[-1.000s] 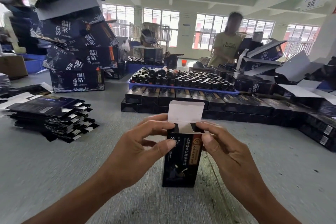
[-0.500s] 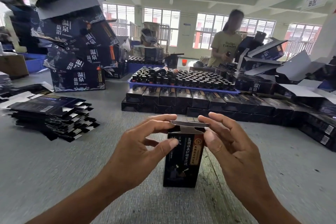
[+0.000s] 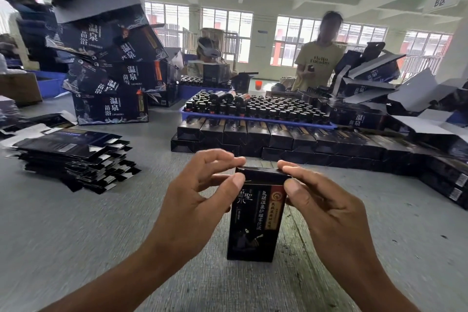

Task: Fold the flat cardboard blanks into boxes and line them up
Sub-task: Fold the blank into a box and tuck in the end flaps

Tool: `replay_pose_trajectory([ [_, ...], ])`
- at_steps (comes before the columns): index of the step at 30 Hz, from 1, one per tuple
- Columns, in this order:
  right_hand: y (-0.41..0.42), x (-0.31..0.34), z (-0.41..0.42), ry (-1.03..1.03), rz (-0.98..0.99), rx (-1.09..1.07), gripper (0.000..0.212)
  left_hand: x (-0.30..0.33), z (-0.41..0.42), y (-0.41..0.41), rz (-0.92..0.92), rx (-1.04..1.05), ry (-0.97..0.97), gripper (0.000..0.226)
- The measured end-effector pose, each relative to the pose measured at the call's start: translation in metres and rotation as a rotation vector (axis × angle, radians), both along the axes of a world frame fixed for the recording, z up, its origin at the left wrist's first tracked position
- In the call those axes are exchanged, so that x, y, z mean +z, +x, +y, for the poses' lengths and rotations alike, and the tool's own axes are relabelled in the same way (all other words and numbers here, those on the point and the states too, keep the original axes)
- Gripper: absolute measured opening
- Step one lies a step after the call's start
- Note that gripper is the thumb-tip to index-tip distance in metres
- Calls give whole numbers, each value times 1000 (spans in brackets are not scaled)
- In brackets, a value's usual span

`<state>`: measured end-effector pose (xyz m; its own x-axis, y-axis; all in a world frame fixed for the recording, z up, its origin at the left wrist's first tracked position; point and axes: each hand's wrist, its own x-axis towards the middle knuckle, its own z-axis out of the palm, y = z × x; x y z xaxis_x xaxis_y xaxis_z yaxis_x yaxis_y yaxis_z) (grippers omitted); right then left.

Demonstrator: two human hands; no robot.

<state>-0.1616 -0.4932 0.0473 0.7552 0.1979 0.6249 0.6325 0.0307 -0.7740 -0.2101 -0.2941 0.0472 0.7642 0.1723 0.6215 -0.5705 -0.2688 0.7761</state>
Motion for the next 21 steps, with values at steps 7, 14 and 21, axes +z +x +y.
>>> replay_pose_trajectory([
  [7, 0, 0, 0, -12, -10, 10, 28, 0, 0, -1, -33, 23, 84, 28],
  [14, 2, -1, -2, -40, -43, 5, 25, -1, 3, 0, -66, -10, 94, 25],
  [21, 8, -3, -4, -251, -379, -193, 22, -3, 8, 5, -239, 88, 314, 20],
])
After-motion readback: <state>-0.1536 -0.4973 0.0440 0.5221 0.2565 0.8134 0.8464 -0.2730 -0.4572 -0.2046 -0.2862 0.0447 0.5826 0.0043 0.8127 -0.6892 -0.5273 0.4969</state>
